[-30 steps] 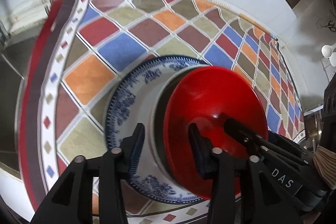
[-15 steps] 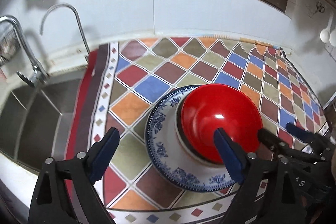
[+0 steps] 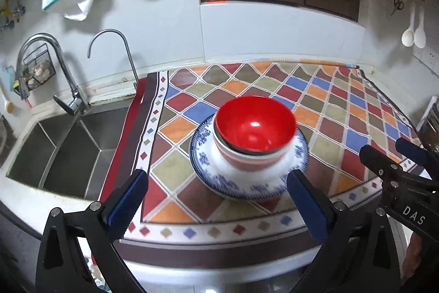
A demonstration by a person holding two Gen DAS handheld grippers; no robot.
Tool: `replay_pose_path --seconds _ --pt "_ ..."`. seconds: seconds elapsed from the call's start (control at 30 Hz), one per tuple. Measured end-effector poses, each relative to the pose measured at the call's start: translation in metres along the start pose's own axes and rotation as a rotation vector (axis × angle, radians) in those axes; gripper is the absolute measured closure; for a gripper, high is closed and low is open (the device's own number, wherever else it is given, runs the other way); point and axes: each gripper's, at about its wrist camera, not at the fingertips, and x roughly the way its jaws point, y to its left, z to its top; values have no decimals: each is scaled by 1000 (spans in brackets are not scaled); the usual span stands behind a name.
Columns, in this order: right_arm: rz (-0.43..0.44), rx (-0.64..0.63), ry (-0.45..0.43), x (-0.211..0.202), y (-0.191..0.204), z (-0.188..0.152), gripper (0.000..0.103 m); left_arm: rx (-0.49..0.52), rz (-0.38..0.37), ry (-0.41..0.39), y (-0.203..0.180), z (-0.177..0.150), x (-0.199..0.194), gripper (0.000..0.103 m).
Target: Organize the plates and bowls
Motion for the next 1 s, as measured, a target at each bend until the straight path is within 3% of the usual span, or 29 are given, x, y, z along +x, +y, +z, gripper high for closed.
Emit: replay_pose_path --seconds 0.2,0.57,1.0 --pt "-2 -28 -40 -43 -16 -22 20 -16 -22 -9 -13 -25 -39 0" --pt "14 -63 -85 -108 -37 -62 20 -7 39 -87 -32 -57 -101 0" --pt "41 -73 -105 -152 -45 -92 20 3 36 -119 -44 -78 -138 0"
